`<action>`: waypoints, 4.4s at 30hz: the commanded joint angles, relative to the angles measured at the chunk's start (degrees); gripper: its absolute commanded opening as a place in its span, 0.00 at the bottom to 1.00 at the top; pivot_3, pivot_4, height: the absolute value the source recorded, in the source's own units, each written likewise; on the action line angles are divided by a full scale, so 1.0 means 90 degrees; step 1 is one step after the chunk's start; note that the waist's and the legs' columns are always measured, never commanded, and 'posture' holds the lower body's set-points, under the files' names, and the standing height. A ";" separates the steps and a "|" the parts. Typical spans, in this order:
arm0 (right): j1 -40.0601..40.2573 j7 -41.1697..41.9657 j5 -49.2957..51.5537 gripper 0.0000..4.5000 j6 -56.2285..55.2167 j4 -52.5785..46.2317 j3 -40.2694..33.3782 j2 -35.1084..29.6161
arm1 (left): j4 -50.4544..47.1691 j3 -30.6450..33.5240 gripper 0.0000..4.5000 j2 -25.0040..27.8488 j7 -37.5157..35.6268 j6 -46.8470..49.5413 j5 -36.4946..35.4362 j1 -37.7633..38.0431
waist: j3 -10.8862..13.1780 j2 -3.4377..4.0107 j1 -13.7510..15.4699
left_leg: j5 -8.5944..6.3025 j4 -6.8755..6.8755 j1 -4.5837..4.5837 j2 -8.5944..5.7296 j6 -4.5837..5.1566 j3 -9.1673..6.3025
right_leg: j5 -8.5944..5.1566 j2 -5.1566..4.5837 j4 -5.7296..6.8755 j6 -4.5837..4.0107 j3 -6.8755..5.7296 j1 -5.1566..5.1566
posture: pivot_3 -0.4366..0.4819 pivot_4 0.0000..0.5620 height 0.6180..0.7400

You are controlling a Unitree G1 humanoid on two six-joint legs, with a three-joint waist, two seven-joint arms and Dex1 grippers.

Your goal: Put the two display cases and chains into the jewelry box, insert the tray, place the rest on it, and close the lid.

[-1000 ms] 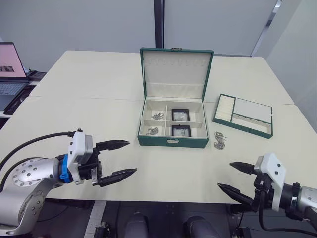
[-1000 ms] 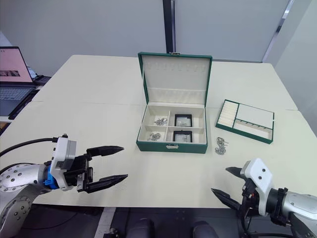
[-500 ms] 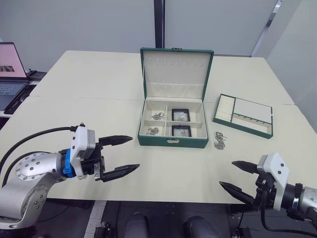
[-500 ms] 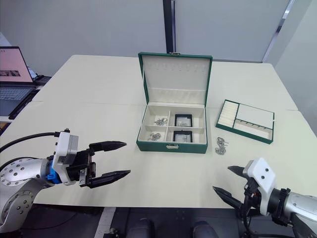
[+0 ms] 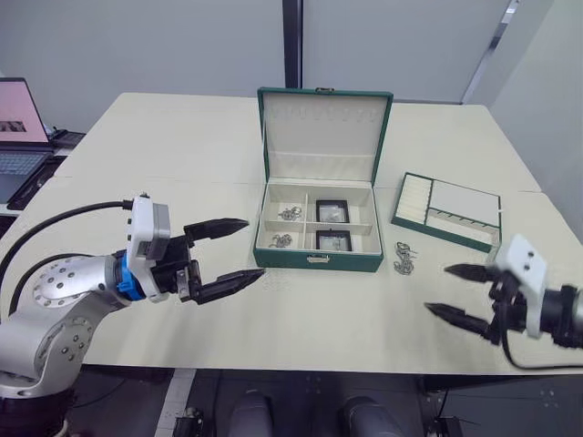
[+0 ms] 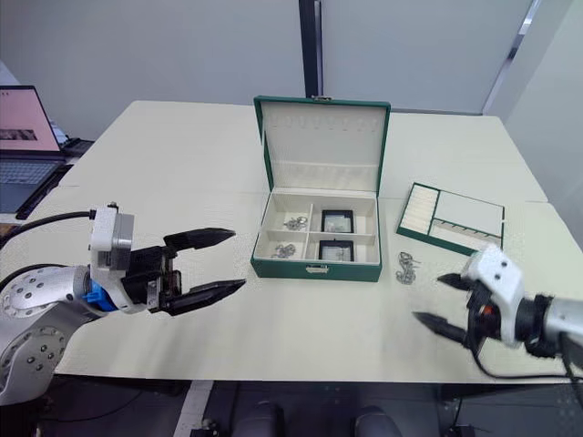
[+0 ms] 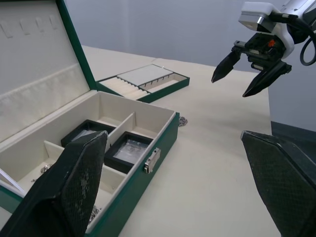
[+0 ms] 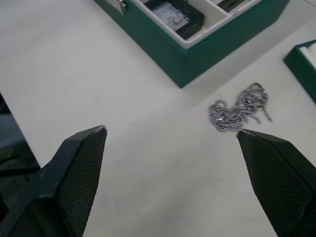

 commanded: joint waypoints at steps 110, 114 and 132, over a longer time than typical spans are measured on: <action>-0.6407 0.2606 -0.3469 0.00 0.0563 0.1015 0.5621 0.0869 | -0.0174 0.0892 1.00 0.0050 0.0171 -0.0310 0.0074 0.0998 | 0.0048 0.0081 -0.0010 | 0.0001 0.0010 0.0004 0.0008 0.0000 0.0021 | 0.0001 -0.0006 0.0015 -0.0002 0.0007 -0.0040 | 0.48 0.27 1.00; -0.6691 0.2552 -0.3695 0.00 0.0159 0.1441 0.6169 0.1250 | -0.0291 0.1087 1.00 0.0033 0.0198 -0.0321 0.0054 0.1260 | 0.0048 0.0080 -0.0018 | 0.0001 0.0010 0.0005 0.0009 0.0000 0.0020 | 0.0001 -0.0007 0.0015 -0.0002 0.0007 -0.0042 | 0.48 0.27 1.00; -0.7393 0.2509 -0.4656 0.00 -0.0921 0.3223 0.7053 0.2685 | -0.0487 0.1915 1.00 0.0225 0.0363 -0.0171 -0.0114 0.1790 | 0.0044 0.0073 -0.0044 | 0.0001 0.0010 0.0009 0.0011 0.0000 0.0009 | 0.0001 -0.0005 0.0018 -0.0002 -0.0003 -0.0052 | 0.48 0.27 1.00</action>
